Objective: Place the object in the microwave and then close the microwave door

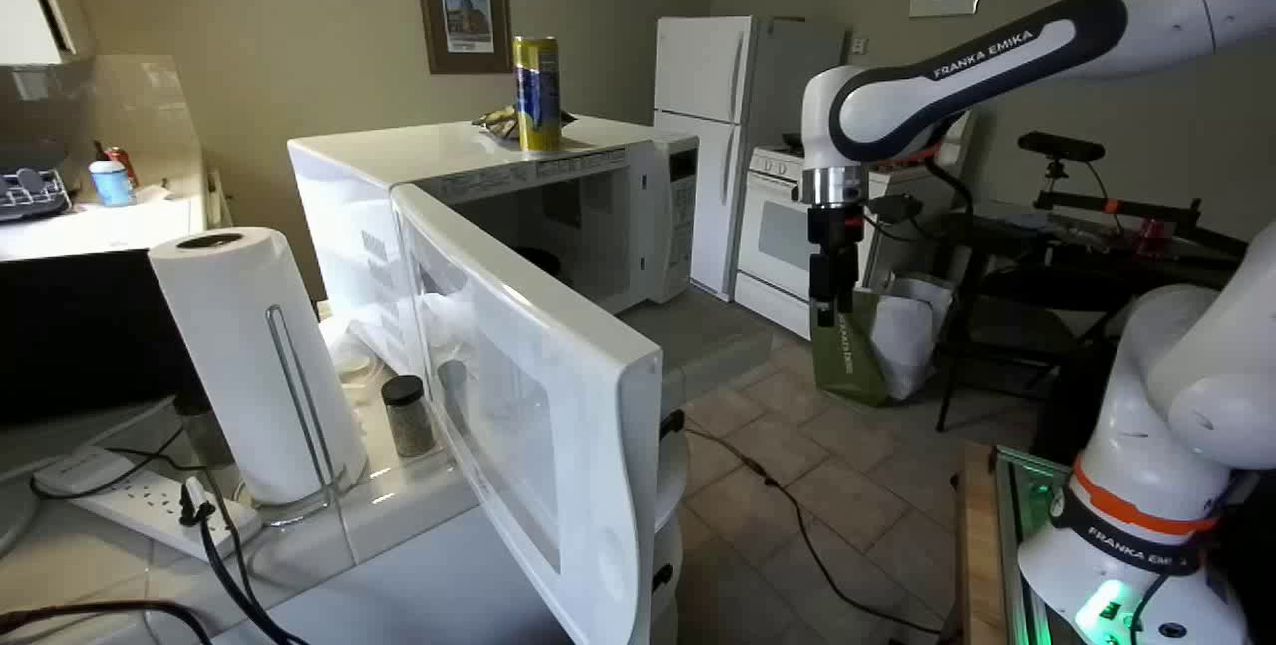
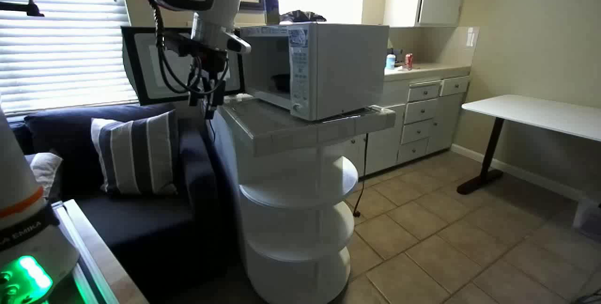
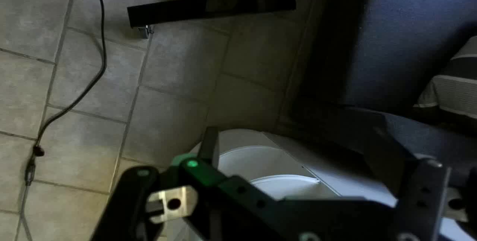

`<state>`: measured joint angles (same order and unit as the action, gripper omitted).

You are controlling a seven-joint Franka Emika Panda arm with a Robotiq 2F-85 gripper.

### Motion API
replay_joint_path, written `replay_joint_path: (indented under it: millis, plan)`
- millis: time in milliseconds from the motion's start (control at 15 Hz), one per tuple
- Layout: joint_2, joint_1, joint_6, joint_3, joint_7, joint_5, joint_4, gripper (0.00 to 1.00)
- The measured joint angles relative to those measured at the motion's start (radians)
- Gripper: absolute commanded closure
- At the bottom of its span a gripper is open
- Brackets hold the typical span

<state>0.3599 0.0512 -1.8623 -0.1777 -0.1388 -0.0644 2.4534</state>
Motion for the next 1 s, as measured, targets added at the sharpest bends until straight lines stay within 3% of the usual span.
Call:
replay_joint_path:
  millis: [667,1000]
  plan:
    - [0.000,0.002,-0.001,0.006,0.018,-0.005,-0.015,0.00]
    - [0.026,-0.002,0.003,0.083,0.128,-0.010,-0.179,0.00]
